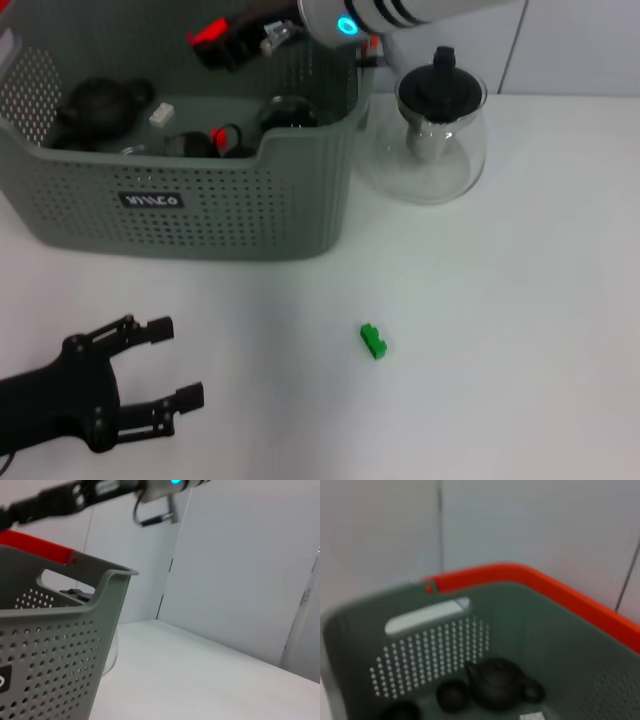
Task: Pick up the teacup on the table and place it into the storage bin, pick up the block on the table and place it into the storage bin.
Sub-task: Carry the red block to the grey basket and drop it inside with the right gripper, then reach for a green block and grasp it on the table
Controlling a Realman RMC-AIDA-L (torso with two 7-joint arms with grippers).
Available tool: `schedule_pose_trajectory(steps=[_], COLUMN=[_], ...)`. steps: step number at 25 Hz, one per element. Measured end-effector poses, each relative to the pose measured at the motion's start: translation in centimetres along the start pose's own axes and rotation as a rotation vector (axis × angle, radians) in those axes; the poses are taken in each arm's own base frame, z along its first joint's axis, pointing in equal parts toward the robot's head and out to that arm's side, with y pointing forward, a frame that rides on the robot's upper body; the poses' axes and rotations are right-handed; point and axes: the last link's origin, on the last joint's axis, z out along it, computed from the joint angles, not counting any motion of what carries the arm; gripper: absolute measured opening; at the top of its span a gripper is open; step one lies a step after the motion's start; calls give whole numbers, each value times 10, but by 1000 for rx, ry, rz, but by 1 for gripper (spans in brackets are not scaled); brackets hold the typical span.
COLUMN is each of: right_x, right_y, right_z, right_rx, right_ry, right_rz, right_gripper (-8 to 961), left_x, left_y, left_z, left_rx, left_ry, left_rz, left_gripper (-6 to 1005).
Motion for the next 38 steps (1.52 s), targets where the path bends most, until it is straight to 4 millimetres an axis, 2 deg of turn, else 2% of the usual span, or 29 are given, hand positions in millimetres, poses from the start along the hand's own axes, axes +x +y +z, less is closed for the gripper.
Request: schedule_pose_trajectory(steps=[4,7,9,12,15,18,20,24,27,30,33,34,35,37,38], right_x=[2,3,1,6,39,80,108,160,182,185,176,165,165,154,144], right_y=[-1,-6,-10,-19,-17,-10,-7,1,5,5,2,5,5,13,22], right_z=[0,-13,-34,-81,-126,-162,-187,-220,-225,-214,-196,-182,-182,-167,-153], right_rx=[0,-6,-9,2,-43,-148,-243,-406,-439,-434,-407,-411,-411,-439,-456], right_ry=[4,-55,-153,-340,-462,-477,-419,-178,-28,114,257,343,343,417,471], right_rz=[-34,-18,19,90,108,99,116,139,103,60,24,-18,-18,-92,-177], right_gripper=[534,555,599,665,730,796,840,929,919,912,912,912,911,911,911], left_x=[-1,-1,-1,-1,-2,-1,-1,-1,0,0,0,0,0,-1,-1], left_y=[1,1,1,1,1,0,-1,-2,-2,-3,-2,-2,-2,-2,-2], left_z=[0,0,0,-1,-3,-2,-2,-3,-3,-3,-3,-3,-3,-3,-3], left_rx=[1,1,-1,4,12,12,12,14,14,14,14,14,14,15,15], left_ry=[2,3,4,5,8,6,3,-2,-4,-4,-3,-3,-3,-3,-3], left_rz=[-6,-5,-5,-8,-10,-7,-9,-12,-10,-10,-10,-11,-12,-13,-13], left_gripper=[921,921,921,921,921,921,921,921,921,921,921,921,921,920,920])
